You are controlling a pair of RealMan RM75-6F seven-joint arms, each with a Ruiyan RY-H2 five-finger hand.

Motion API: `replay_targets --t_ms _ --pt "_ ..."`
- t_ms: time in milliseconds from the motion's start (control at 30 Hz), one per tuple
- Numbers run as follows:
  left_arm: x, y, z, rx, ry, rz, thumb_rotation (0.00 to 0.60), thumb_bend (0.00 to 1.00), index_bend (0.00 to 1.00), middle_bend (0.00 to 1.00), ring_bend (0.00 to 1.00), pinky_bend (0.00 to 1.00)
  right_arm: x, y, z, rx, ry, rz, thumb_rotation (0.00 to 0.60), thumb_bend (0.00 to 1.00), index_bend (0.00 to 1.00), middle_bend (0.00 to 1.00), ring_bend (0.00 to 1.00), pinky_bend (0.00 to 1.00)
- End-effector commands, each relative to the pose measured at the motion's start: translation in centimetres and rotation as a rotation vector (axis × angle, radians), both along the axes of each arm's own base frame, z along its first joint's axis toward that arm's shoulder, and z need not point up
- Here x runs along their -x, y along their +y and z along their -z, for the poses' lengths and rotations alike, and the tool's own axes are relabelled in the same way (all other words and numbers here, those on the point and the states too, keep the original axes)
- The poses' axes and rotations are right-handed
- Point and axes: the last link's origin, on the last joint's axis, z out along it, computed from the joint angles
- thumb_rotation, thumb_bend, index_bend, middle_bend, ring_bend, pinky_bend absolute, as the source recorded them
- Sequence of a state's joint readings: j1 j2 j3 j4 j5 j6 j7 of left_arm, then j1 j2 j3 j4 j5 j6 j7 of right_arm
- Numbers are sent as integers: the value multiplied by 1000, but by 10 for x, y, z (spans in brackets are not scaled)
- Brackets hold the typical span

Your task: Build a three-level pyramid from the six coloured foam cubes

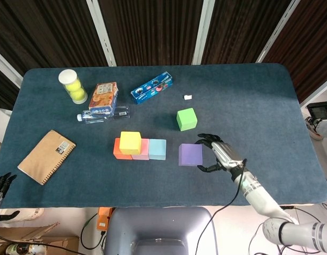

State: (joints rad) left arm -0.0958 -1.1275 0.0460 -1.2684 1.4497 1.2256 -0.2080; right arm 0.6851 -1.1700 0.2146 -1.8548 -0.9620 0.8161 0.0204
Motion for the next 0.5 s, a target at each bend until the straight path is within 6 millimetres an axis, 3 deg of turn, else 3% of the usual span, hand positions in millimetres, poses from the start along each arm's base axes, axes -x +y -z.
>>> replay_targets --t_ms 33,333,500 --pt "1 4 1 -3 2 -18 600 151 92 17 0 96 -24 -55 -16 -34 18 -1 600 567 565 98 0 0" --pt "1 16 5 4 10 -43 600 150 92 17 0 96 -52 -96 -8 -136 37 -1 600 580 552 92 0 0" --pt "0 22 6 1 12 -53 600 151 92 17 0 96 -65 -105 7 -160 9 15 600 582 550 90 0 0"
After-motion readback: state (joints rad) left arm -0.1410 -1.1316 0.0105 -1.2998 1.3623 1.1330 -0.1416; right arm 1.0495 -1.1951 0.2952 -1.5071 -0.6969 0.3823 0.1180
